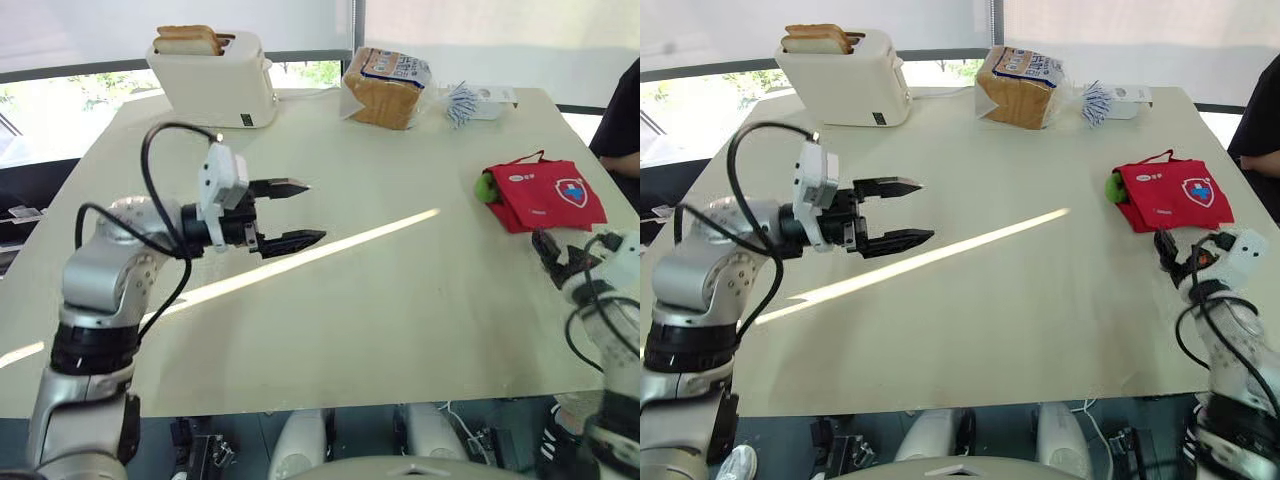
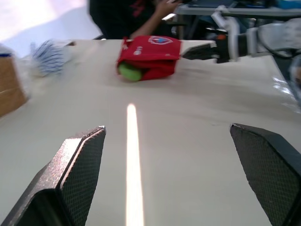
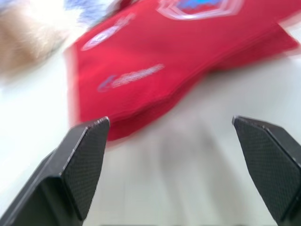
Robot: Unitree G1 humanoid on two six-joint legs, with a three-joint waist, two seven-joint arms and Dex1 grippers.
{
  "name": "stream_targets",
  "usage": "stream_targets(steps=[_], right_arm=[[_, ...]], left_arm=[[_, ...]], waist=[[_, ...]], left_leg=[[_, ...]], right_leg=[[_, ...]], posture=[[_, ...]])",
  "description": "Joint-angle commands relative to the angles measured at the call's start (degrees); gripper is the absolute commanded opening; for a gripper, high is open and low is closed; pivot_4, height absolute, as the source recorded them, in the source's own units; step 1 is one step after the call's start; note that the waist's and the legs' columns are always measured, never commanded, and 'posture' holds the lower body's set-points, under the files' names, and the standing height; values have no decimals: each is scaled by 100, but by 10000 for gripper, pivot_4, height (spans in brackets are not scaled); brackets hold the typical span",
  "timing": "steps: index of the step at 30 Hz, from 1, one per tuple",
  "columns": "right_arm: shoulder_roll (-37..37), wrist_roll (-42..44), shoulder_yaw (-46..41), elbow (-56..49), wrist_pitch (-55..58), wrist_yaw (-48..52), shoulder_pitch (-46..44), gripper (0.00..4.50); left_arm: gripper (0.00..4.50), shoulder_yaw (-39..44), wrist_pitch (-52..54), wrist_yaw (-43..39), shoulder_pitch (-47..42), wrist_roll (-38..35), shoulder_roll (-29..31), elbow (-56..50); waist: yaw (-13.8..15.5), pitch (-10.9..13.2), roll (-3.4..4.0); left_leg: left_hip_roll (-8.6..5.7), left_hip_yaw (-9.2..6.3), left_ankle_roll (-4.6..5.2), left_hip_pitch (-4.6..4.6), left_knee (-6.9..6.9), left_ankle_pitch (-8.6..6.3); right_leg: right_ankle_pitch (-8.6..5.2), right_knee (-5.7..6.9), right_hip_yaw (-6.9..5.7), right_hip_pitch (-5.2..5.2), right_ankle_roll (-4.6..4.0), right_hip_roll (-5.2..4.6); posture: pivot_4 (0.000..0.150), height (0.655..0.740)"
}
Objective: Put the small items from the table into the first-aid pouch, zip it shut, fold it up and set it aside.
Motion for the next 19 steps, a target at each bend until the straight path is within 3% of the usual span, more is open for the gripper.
stream_targets(steps=[1,4,7,12,14,16,19], right_arm=[[-568,-225,112,-612,-1249,1793,685,44317],[-1195,-400,146,-612,-1994,3295,1649,44317],[-1388,-252,-76,-430,-2489,4037,1958,44317],[-1621,-40,-416,-24,-2667,4696,2133,44317],[-1664,-22,-509,210,-2770,4888,2119,44317],[-1674,-72,-524,442,-2901,5023,2073,44317],[-1617,-116,-454,687,-3036,5140,2001,44317]], left_arm=[[45000,552,-339,584,684,233,-122,-311],[45000,820,-807,658,1736,698,0,-214],[45000,1076,-1128,539,2411,779,27,-83],[45000,1371,-1135,318,3377,811,195,13],[45000,1390,-784,648,3804,556,-102,-726],[45000,943,-1222,810,4421,1246,-92,-1640],[45000,1337,-503,1191,4593,886,-221,-1601]], waist=[[-9,-2,-5],[4,-4,-16],[34,-4,-22],[121,-5,-29],[152,-6,-30],[165,-9,-35],[182,-10,-36]], left_leg=[[0,4,1,5,-2,0],[12,2,1,11,-4,-1],[14,3,1,11,-4,-2],[15,7,1,20,-2,-3],[15,4,1,18,-2,-4],[15,4,7,13,-3,-8],[12,3,10,8,-3,-11]], right_leg=[[0,-1,3,0,0,0],[0,-2,0,7,-1,7],[0,-6,-1,9,-2,3],[-1,-7,-4,9,-5,-6],[-2,-8,-8,9,-7,-8],[-1,-15,-10,9,-7,-22],[-6,-24,1,13,-23,-61]], posture=[[1500,7400],[1500,7400],[1500,7400],[1500,7400],[1500,7400],[1500,7400],[1500,7400]])
